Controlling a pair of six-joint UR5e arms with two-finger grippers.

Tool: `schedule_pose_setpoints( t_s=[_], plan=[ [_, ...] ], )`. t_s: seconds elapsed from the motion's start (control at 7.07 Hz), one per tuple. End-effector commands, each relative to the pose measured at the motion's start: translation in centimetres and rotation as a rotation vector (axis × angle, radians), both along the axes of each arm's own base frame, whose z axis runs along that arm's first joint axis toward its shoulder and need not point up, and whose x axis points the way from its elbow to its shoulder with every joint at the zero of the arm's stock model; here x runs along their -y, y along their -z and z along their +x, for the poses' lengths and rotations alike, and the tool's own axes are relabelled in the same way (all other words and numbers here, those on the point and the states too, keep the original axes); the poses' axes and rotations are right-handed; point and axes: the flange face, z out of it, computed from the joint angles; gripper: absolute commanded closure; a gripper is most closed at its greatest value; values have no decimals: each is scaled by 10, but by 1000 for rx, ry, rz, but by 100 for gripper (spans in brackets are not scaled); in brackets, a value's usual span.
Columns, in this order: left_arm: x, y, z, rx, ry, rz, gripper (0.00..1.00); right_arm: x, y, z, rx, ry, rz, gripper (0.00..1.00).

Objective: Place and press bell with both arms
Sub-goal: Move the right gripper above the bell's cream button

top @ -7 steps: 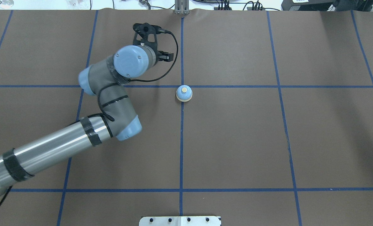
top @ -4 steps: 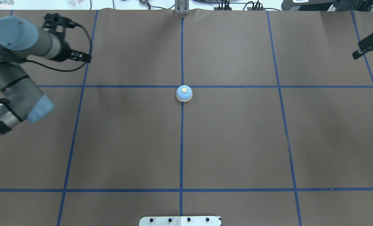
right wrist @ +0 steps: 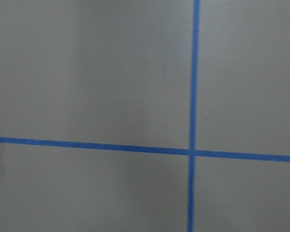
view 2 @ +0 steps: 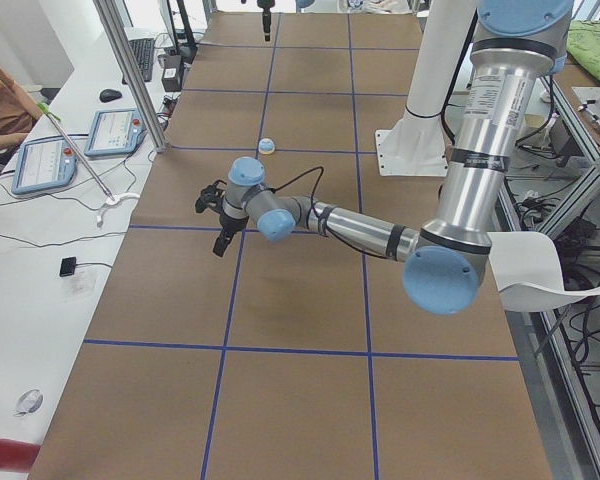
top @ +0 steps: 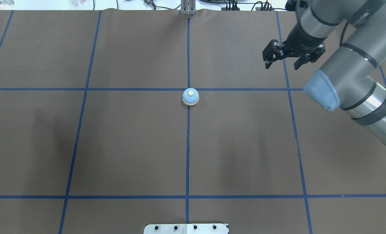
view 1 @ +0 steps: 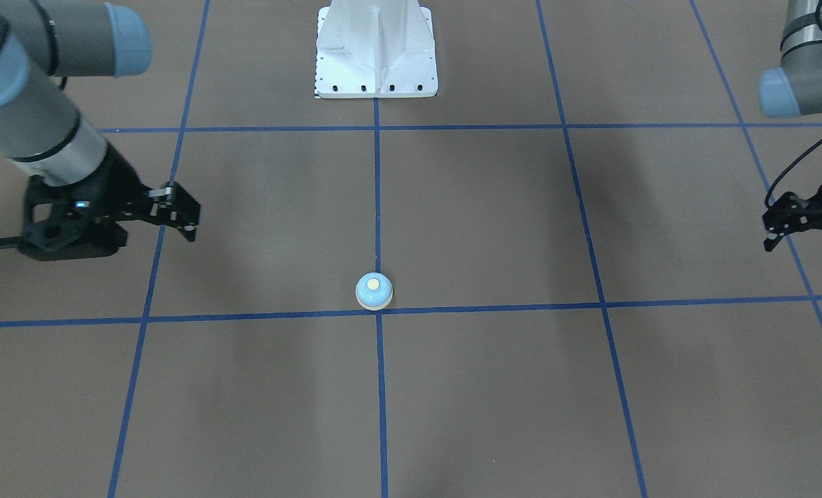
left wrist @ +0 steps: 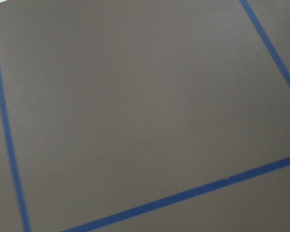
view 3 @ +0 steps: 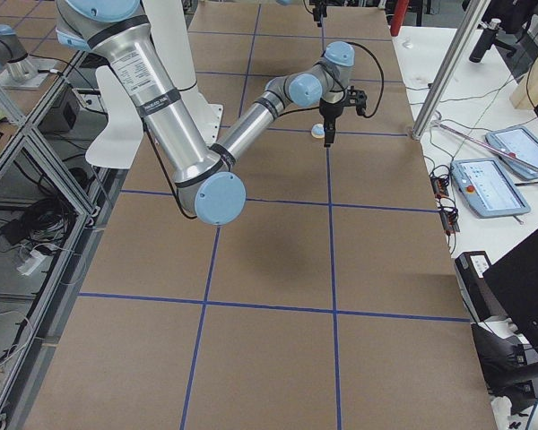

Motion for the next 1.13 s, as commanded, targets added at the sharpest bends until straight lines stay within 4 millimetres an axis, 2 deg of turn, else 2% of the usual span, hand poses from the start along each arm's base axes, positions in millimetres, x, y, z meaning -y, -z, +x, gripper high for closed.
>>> schedule_pose_setpoints(
  t_s=[0.0, 0.14, 0.28, 0.42, 0.57, 0.71, 0.85, 0.99],
  plan=[
    [-17, -30, -48, 48, -8, -31, 0, -28, 48, -81, -4, -33, -9, 37],
    [-32, -44, -55, 57, -1, -57, 0, -21, 55, -104, -3, -33, 9, 71],
    [-34, -44, -56, 57, 0, -58, 0, -9, 69, -136, 2, -38, -13, 100],
    [-36, -46, -56, 59, 1, -60, 0, 5, 93, -174, -9, -26, -30, 100],
    [-36, -48, -57, 59, 1, -65, 0, 12, 109, -202, -24, -11, -38, 100],
    [-36, -48, -57, 60, 1, -66, 0, 17, 106, -222, -56, -10, -36, 100],
    [-35, -48, -56, 59, 2, -67, 0, 23, 103, -234, -44, -13, -19, 100],
    [-35, -46, -56, 57, 5, -66, 0, 26, 91, -248, -45, -4, -18, 100]
  ],
)
